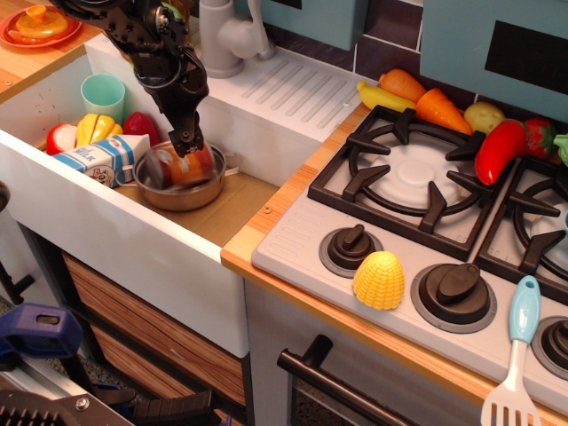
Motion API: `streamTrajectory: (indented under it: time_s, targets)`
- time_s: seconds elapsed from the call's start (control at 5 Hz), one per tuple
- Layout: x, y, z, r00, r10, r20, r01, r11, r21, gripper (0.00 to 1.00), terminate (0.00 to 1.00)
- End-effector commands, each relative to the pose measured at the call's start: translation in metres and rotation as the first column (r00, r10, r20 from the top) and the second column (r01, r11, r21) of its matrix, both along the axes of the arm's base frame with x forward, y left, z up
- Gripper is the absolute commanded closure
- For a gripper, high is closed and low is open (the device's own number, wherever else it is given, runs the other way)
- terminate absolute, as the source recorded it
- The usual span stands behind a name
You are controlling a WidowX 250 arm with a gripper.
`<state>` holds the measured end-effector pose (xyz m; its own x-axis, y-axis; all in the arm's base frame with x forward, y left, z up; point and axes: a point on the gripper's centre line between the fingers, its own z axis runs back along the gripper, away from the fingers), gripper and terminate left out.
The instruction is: Put can in pot
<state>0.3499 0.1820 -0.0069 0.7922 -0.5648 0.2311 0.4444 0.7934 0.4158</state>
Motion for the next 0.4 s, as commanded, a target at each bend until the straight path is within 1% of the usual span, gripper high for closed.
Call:
streamTrajectory:
  time_s: [0.0,0.2]
  targets:
    - [0.0074,0.0054,0.0153,0.999,-0.006,0.045,0.005,1.0,0.027,0.0,0.0]
    - [0.0074,0.0054,0.0153,0.999,-0.006,0.045,0.005,1.0,0.027,0.0,1.0]
